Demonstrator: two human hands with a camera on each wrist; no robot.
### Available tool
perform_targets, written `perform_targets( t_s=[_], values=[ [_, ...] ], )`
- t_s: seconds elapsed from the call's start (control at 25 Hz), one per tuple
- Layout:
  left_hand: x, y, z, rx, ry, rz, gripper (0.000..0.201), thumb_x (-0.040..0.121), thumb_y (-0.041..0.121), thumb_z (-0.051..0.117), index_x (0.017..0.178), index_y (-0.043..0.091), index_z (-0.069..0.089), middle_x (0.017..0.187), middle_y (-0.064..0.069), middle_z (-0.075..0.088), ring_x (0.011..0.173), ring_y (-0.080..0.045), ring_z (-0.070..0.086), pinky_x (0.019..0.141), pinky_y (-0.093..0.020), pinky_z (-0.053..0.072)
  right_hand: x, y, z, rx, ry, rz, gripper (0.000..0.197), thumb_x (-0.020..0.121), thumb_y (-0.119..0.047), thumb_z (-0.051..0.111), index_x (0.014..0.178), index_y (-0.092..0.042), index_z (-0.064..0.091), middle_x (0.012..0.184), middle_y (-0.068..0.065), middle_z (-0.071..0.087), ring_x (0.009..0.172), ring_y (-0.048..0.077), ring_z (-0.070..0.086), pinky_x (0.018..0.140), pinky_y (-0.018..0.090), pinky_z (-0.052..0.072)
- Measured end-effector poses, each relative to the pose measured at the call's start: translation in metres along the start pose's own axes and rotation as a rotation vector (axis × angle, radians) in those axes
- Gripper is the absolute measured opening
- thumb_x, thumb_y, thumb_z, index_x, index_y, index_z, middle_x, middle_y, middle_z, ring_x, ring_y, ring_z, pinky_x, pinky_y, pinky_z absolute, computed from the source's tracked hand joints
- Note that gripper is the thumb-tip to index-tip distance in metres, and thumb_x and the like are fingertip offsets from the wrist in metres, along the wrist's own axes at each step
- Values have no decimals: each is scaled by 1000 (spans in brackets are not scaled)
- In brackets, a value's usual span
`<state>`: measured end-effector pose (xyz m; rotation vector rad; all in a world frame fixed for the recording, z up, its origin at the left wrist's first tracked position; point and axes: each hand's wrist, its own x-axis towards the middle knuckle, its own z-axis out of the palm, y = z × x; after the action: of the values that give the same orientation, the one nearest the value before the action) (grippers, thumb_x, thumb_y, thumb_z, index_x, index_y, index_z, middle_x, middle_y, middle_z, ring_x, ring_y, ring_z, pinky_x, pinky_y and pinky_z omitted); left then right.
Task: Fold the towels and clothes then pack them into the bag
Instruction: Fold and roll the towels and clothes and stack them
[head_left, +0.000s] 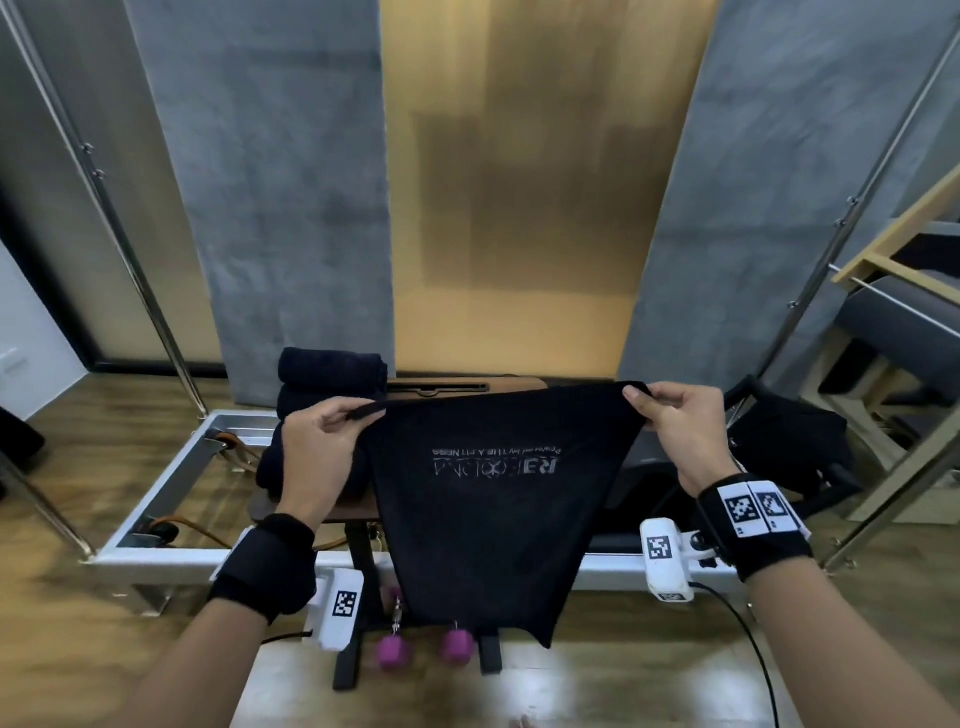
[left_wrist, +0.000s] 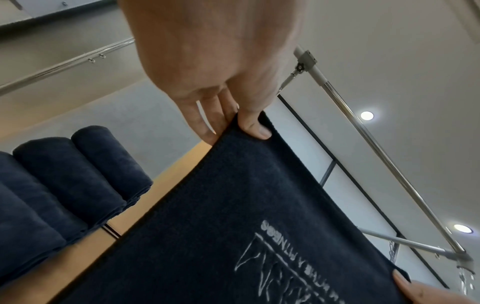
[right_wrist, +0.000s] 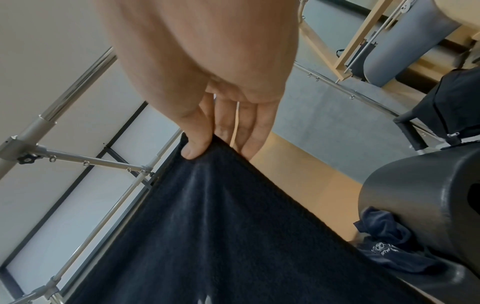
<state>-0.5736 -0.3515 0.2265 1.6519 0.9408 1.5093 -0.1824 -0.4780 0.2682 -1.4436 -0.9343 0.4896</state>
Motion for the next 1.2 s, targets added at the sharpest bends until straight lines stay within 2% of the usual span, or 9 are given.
perform_targets(
  t_s=[0.16,0.28,0.36,0.44,0.56,0.68,0.8,0.96,1.2],
  values=[
    [11,-12,3,132,21,21,25,94,9,78,96,34,79,93,9,73,93,-8,70,88,-19,54,13,15,7,-22,89,-39,4,86,-20,85,82,-18,83,78,3,73,73,12,66,75,29,54],
    [23,-18,13,238,104,-57,12,95,24,79,89,35,80,72,9,66,71,-3,62,73,-23,51,31,31,21,-12,85,28,11,91,-27,79,88,-17,82,55,5,55,48,14,44,47,23,39],
    [36,-27,28,142,135,-166,9,99,28,75,95,24,82,60,2,71,55,-9,65,58,-25,52,49,42,34,22,52,75,19,97,-27,73,103,-10,77,52,12,60,38,19,46,39,24,37],
    [53,-40,50,9,129,-306,15,105,26,65,113,16,74,65,-9,75,48,-19,68,43,-22,48,69,52,51,84,21,131,21,102,-28,66,107,-7,70,69,18,74,44,26,62,43,28,48],
    [88,-67,86,-157,164,-473,18,111,24,55,123,13,61,85,-13,81,68,-30,80,42,-26,54,105,74,74,168,-1,210,17,104,-30,63,101,-14,64,86,19,79,70,35,77,58,34,59],
    [120,-104,111,-235,226,-570,14,111,18,54,115,5,59,91,-20,79,77,-33,81,47,-31,59,142,103,93,215,28,304,17,102,-29,66,103,-13,65,86,20,78,77,36,78,66,37,63],
    [146,-152,132,-221,271,-627,9,110,12,55,104,7,61,95,-24,77,83,-32,81,55,-32,63,179,142,114,232,69,412,16,99,-24,71,107,-9,69,83,22,78,77,37,78,73,40,64],
    [166,-211,159,-172,311,-714,13,110,6,53,98,6,60,98,-26,74,81,-26,81,59,-27,63,217,190,132,224,99,536,23,96,-19,74,111,-3,70,82,24,77,77,38,78,70,37,65],
    [220,-281,193,-49,386,-716,17,111,7,49,114,-5,60,98,-24,75,79,-23,79,63,-25,64,293,236,168,194,70,613,21,95,-20,76,108,-4,71,82,24,77,78,37,78,75,42,65]
  ],
)
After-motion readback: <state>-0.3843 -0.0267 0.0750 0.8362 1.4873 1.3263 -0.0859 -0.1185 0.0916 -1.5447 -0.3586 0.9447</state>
